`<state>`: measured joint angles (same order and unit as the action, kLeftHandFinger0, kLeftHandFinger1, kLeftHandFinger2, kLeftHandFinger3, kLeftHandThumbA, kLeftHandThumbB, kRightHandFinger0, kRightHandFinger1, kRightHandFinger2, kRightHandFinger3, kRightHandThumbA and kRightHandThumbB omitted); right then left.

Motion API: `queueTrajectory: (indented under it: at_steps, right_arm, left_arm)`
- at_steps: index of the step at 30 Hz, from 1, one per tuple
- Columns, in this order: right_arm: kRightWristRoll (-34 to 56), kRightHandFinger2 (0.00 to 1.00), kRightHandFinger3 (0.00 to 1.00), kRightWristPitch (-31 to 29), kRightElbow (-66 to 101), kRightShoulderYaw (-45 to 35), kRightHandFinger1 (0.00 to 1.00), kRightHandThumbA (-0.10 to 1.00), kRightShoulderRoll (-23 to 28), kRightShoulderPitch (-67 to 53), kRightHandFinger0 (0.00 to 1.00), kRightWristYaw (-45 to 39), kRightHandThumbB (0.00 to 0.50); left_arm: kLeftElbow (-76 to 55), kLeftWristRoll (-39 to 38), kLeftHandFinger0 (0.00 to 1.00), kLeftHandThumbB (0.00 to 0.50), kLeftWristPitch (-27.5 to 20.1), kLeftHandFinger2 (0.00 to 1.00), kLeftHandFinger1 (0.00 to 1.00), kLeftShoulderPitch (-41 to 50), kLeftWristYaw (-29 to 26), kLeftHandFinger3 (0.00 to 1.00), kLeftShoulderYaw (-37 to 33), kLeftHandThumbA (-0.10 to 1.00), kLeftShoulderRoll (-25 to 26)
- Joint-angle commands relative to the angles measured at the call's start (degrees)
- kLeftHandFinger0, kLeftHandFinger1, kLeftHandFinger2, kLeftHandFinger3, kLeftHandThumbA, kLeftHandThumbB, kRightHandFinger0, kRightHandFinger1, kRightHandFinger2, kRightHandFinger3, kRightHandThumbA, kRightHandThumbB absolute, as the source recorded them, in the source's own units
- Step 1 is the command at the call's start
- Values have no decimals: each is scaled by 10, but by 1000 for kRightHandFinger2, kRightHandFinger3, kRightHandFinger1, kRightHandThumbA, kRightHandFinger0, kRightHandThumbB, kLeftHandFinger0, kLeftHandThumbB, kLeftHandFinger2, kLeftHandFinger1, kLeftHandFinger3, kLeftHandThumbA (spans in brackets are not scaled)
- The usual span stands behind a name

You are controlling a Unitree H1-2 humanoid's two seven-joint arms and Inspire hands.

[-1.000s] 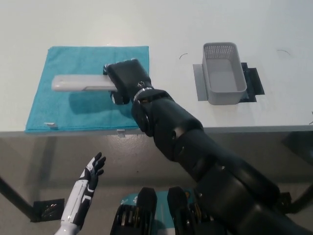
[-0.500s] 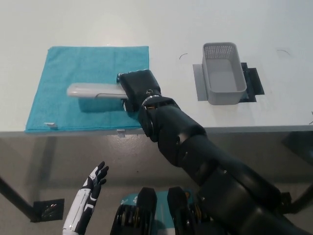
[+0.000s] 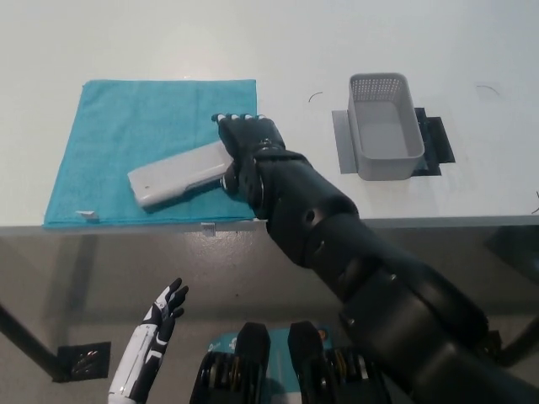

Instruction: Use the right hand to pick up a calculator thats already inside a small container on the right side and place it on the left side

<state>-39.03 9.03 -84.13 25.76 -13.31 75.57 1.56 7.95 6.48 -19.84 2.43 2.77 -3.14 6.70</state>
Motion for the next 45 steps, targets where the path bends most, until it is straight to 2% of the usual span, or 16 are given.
queueTrajectory:
  at_steps: [1, 5, 8, 9, 12, 14, 16, 21, 23, 25, 26, 28, 31, 34, 38, 45]
  right_arm:
    - [61, 1000, 1000, -12, 19, -37, 1000, 801, 13, 71, 1000, -56, 500]
    - [69, 1000, 1000, -13, 24, -45, 1000, 778, 24, 107, 1000, -114, 500]
    - [62, 1000, 1000, -37, 35, -18, 1000, 691, 34, 165, 1000, -286, 500]
    - [75, 1000, 1000, -58, 54, -17, 1000, 671, 47, 192, 1000, -391, 460]
    - [115, 1000, 1000, -46, 161, -19, 1000, 557, 77, 195, 1000, -495, 500]
    - [143, 1000, 1000, 9, 309, -1, 1000, 542, 114, 165, 1000, -564, 500]
    - [194, 1000, 1000, 98, 462, -2, 1000, 379, 160, 128, 1000, -618, 471]
    - [310, 1000, 1000, 179, 682, -21, 1000, 218, 258, 76, 1000, -693, 430]
    - [342, 1000, 1000, 179, 733, -52, 1000, 210, 273, 54, 1000, -676, 424]
    - [389, 1000, 1000, 179, 818, -117, 1000, 447, 280, 0, 1000, -593, 443]
    - [389, 1000, 1000, 177, 886, -161, 1000, 801, 273, -46, 1000, -519, 414]
    - [365, 1000, 1000, 177, 979, -208, 1000, 1000, 256, -111, 1000, -431, 415]
    - [360, 1000, 1000, 149, 1105, -255, 1000, 1000, 251, -203, 1000, -353, 330]
    - [366, 1000, 1000, 126, 1179, -277, 1000, 1000, 250, -264, 1000, -315, 293]
    - [350, 1000, 1000, 28, 1260, -302, 1000, 988, 238, -394, 1000, -230, 207]
    - [318, 1000, 1000, -170, 1244, -294, 1000, 1000, 205, -557, 1000, -129, 200]
  left_arm:
    - [-17, 2, 1000, 0, -3, 1000, 1000, -6, 5, 1000, -4, 1000, 4]
    - [-14, -5, 1000, 9, -1, 1000, 1000, -8, 6, 1000, -3, 1000, 3]
    - [-17, -4, 1000, 1, -5, 1000, 1000, 2, 5, 1000, -2, 1000, 4]
    - [-17, -6, 1000, 0, -3, 1000, 1000, -1, 6, 1000, -1, 1000, 5]
    - [-14, -11, 1000, 5, -3, 1000, 1000, -3, 9, 1000, -1, 1000, 6]
    - [-11, -15, 1000, 4, -6, 1000, 1000, 0, 10, 1000, -2, 1000, 4]
    - [-10, -20, 1000, 0, -8, 1000, 1000, 3, 12, 1000, -2, 1000, 4]
    - [-7, -8, 1000, 0, -14, 1000, 1000, 5, 7, 1000, -2, 1000, 7]
    - [-6, -7, 1000, 0, -12, 1000, 1000, 4, 5, 1000, -2, 1000, 5]
    - [-5, -3, 1000, 0, -12, 1000, 1000, 4, 2, 1000, -1, 1000, 3]
    - [-3, -2, 1000, 0, -14, 1000, 1000, 1, -1, 1000, 0, 1000, 3]
    - [-2, -4, 1000, 0, -14, 1000, 1000, 3, -2, 1000, 2, 1000, 1]
    - [3, -3, 1000, 0, -17, 1000, 1000, 2, -3, 1000, 2, 1000, 2]
    - [2, -7, 1000, 0, -20, 1000, 1000, 6, -2, 1000, 3, 1000, 2]
    - [0, -17, 1000, 0, -12, 1000, 1000, 10, -1, 1000, 9, 1000, 4]
    - [15, -2, 1000, 0, -22, 1000, 1000, 17, -7, 1000, 3, 1000, -2]
